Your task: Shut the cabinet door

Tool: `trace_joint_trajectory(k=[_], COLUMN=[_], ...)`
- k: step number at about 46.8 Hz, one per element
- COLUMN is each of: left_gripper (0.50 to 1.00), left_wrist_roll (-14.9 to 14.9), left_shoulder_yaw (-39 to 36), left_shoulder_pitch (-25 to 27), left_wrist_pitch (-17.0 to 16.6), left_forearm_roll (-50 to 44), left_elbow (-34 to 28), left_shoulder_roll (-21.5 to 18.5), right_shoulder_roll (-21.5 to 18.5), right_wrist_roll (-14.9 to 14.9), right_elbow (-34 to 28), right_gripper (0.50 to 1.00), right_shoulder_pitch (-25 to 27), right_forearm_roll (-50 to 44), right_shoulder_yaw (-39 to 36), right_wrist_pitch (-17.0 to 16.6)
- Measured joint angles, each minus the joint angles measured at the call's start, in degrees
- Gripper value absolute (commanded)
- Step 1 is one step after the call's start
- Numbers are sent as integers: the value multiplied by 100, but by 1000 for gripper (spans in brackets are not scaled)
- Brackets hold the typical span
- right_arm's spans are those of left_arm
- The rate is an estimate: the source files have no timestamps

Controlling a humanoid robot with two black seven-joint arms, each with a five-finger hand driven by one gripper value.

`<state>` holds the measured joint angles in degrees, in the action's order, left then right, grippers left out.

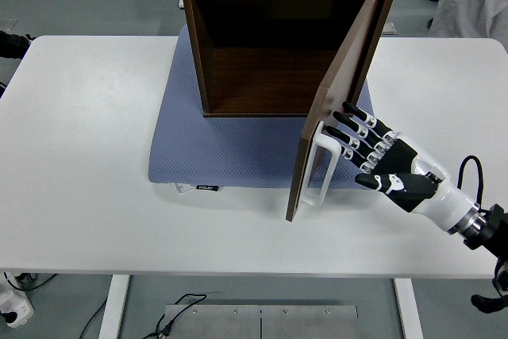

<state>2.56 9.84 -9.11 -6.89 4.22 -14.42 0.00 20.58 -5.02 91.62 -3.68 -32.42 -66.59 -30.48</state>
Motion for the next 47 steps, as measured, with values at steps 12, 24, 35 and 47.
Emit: trace_joint_trajectory(k=[12,24,35,47], left_gripper=[1000,1000,1000,1000], left_wrist_roll=[-3,-3,-3,-1], left_shoulder_yaw=[1,0,1,-1], left_shoulder_pitch=[-2,0,4,-1], left_wrist_pitch=[-2,-4,-4,-1], left_forearm_roll=[0,0,0,0], left_elbow=[0,0,0,0], left_shoulder_roll=[0,0,0,0], right_shoulder_roll=[-347,-650,-871,-1162], right_wrist_roll=[-1,-1,-7,-17], right_elbow=[-309,-714,-1050,-1399], right_gripper=[1000,1000,1000,1000], right_shoulder_pitch=[-461,-928,-1281,-1661], right_forearm_roll=[-52,-54,-32,-2], right_shoulder_yaw=[385,575,626,716], right_wrist_pitch=[8,65,206,375])
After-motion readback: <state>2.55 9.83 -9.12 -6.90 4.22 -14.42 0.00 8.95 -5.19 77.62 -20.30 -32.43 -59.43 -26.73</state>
